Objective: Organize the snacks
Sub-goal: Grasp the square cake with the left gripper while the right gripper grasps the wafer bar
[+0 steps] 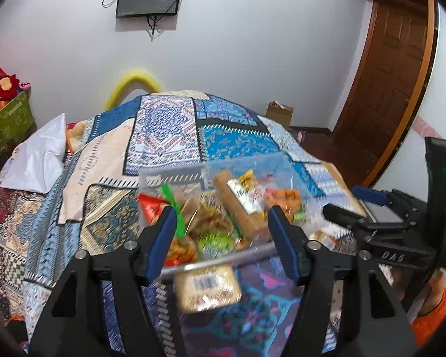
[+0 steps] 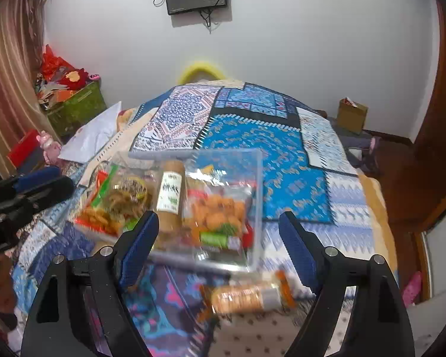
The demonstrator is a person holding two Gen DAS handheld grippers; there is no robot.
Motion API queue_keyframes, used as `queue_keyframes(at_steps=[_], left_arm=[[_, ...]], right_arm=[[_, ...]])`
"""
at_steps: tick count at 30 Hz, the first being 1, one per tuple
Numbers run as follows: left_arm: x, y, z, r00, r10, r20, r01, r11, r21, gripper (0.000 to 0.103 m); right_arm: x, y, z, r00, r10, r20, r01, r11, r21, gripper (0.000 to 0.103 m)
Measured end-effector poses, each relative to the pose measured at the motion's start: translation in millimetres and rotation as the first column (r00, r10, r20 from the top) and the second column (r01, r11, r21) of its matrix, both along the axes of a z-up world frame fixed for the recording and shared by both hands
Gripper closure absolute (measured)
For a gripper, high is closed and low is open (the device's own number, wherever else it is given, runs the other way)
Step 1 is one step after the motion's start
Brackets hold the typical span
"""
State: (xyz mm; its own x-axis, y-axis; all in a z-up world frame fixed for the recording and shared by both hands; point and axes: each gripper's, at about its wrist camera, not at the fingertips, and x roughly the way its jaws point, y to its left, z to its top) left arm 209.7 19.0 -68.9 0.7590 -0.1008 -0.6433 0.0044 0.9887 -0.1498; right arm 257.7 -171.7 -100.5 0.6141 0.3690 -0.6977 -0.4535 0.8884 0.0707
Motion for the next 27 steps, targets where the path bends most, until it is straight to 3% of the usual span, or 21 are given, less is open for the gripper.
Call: queue_keyframes(at_steps=[8,16,27], left_arm=[[-23.1,6.6,-45.3,0.994,0.017,-0.107,-0.013,0.999,0.03,0.033],[-17.7,2.8,-96.9,0.972,0.01,-0.233,-0.009,1.0,0.004,0.033],[9.9,-7.9,-116.4,0.966,0.031,-0.257,-0.028,0.999,0.016,0.025]], right_arm=[[-18.2,-21.7,-29.9,0.998,-0.03,-0.057,0.028,0.999,-0.047,0.018],[-16.6,-40.8,-75.0,0.974,-0.047,-0.22,0.049,0.999,0.006,0.018],[8.3,-19.2,-95.6,0.951,-0.083,-0.296,0.099,0.994,0.039,0.018]])
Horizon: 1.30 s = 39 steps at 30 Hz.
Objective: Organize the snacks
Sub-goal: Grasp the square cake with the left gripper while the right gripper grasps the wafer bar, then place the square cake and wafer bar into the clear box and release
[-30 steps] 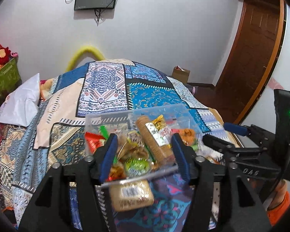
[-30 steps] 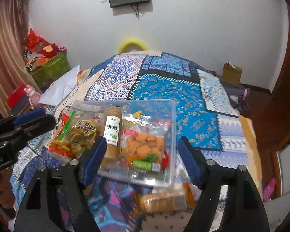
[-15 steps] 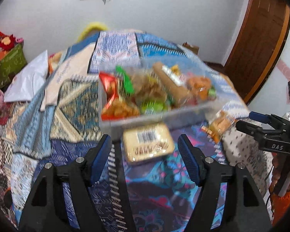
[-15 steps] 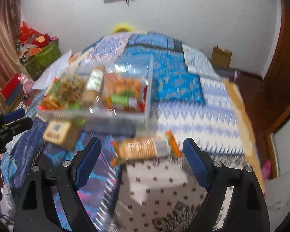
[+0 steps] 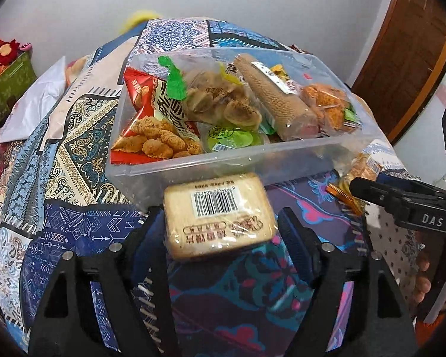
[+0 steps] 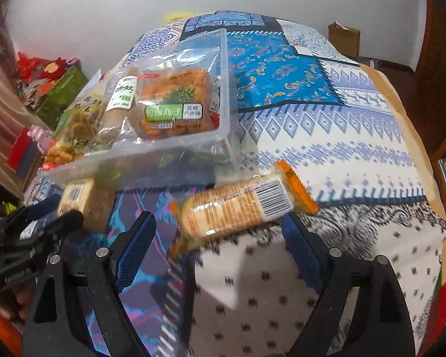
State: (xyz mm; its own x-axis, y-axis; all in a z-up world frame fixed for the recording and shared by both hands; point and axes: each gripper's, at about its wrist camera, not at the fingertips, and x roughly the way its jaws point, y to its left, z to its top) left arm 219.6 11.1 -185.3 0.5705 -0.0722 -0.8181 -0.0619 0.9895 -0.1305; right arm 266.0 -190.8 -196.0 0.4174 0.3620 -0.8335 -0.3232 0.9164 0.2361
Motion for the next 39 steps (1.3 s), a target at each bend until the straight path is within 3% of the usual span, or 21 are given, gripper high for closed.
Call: queue_keyframes(at_steps=[5,10,15,17,20,29,39], left_arm=[[6.2,0.9,-4.3,1.0,0.019,0.01,-0.019,1.0,0.002,0.024],[3.8,-0.7,-6.8,0.999,0.028,0.032,-0.029,1.0,0.013,0.024],[-12.6,-4.0,-4.7,0.999,-0.008,0.049,0.007,1.0,0.029,0.025],[-19.9,-4.6,-3.8,0.998,-0.024,0.051,0.022,0.999,0.03,0.025],[-32.3,-4.3,-1.7,0.998,-0.041,0.051,0.04,0.999,0.029,0.026],[-62.2,-2.7,9.4,0.996,-0.035,0.077,0.033,0.999,0.026,0.026],[-74.9,-0.8,54.9,0.982,-0.017,0.191,0.01,0.999,0.038,0.026]], right_arm=[[7.7,1.9,-7.4,0.997,-0.07,-0.016,0.07,0.997,0.024,0.018],[14.6,3.6,-9.9,0.996,-0.091,0.002,0.091,0.996,-0.014,0.019],[4.9,-3.2,-8.6,0.997,-0.06,0.039,0.062,0.996,-0.059,0.043],[-1.0,-7.5,-7.9,0.998,-0.04,0.046,0.044,0.996,-0.076,0.057],[-9.5,-15.1,-4.9,0.999,-0.019,0.048,0.023,0.997,-0.067,0.062],[-43.9,-21.4,8.5,0.996,0.018,0.091,-0.011,0.997,-0.075,0.068],[-57.7,-23.3,40.0,0.984,0.023,0.174,-0.016,0.999,-0.044,0.069]])
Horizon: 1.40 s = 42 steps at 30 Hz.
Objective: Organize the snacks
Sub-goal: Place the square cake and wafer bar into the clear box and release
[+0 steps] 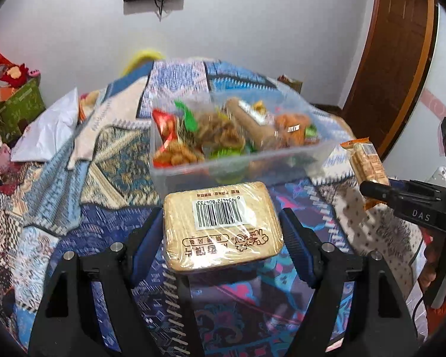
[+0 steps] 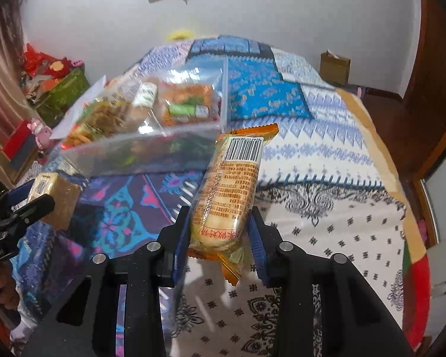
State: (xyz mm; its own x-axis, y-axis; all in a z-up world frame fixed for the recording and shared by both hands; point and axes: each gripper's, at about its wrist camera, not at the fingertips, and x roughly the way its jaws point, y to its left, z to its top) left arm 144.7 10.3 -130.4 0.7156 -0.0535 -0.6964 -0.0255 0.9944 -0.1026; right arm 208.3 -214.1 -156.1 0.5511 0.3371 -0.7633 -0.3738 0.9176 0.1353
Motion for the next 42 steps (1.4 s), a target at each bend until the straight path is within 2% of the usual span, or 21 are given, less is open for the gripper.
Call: queue_keyframes(at_steps=[9,17,33,37,39,42], left_arm=[[23.3,4.0,24.0,0.998,0.002,0.061,-0.003,1.0,0.004,0.026],[70.6,4.3,12.7,1.0,0.007,0.023,-0.007,1.0,0.0,0.026],[120.9,10.8,-5.0,0.999,0.026,0.025,-0.026,1.0,0.001,0.026],[125.3,8.4,-10.9,1.0,0.019,-0.012,-0.019,1.0,-0.019,0.025],[126.3,7.7,-12.2,0.999,0.01,-0.042,-0.011,1.0,-0.027,0.025],[120.3,7.5,-6.5,1.0,0.014,-0.025,-0.015,1.0,-0.02,0.025]], right_arm=[[7.8,21.0,35.9,0.994,0.043,0.099,-0.048,0.998,0.045,0.069],[31.7,56.9,41.8,0.987,0.098,0.128,-0.106,0.993,0.05,0.069],[82.6,95.5,20.9,0.981,0.184,0.066,-0.188,0.981,0.055,0.068],[86.7,93.2,15.4,0.983,0.182,0.036,-0.184,0.982,0.049,0.067],[84.7,90.5,15.7,0.984,0.177,0.035,-0.178,0.983,0.034,0.064],[81.3,84.9,19.4,0.985,0.166,0.037,-0.167,0.986,0.026,0.055]])
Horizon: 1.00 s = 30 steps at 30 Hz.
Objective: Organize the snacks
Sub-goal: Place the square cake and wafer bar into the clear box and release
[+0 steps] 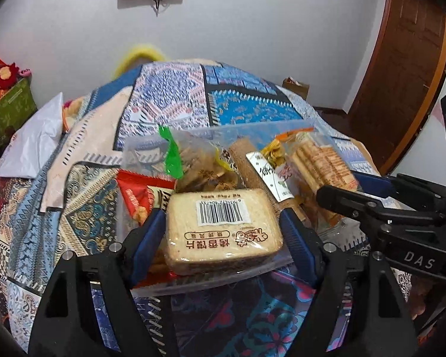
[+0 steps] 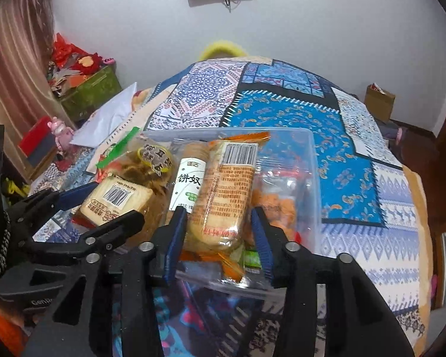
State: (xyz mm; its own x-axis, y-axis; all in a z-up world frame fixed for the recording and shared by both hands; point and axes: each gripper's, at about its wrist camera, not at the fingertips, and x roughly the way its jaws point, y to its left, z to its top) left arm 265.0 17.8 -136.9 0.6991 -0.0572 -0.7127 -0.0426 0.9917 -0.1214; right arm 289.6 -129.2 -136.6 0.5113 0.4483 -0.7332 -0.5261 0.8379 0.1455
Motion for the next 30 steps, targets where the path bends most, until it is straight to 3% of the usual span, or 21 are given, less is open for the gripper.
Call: queue_keyframes(at_steps=[3,12,19,21,23,27,30], left_arm=[[-8.9,0.7,13.1,1.0,0.006,0.027,-0.007,1.0,0.007,0.025],[-56.9,5.5,78.5,0.983,0.017,0.182,-0.019,1.0,0.012,0.025],[-118.6,4.1,137.9,0.938,0.007,0.347,-0.019,0.999,0.031,0.024],[-136.6,4.1,151.6,0.924,0.007,0.382,-0.021,0.999,0.032,0.02],[-152.5,3.8,162.0,0.911,0.01,0.413,-0.026,0.999,0.033,0.016],[-180.1,3.5,176.8,0.886,0.013,0.463,-0.03,0.999,0.029,0.005],[-197.7,1.6,184.6,0.868,0.005,0.496,-0.026,0.999,0.036,0.003]], right_arm=[[-6.4,-8.3,7.9,1.0,-0.007,0.005,0.007,0.999,0.032,0.046],[-42.2,-22.8,57.7,0.993,-0.025,0.113,0.016,0.997,0.078,0.045],[-94.0,-44.2,112.6,0.97,-0.047,0.239,0.007,0.986,0.164,0.045],[-109.8,-49.0,125.7,0.96,-0.052,0.275,-0.001,0.982,0.188,0.042],[-128.2,-53.8,138.8,0.946,-0.062,0.317,-0.007,0.977,0.212,0.034],[-150.3,-56.0,151.2,0.928,-0.073,0.364,-0.014,0.973,0.231,0.026],[-163.5,-56.3,157.0,0.917,-0.084,0.39,-0.015,0.97,0.244,0.016]])
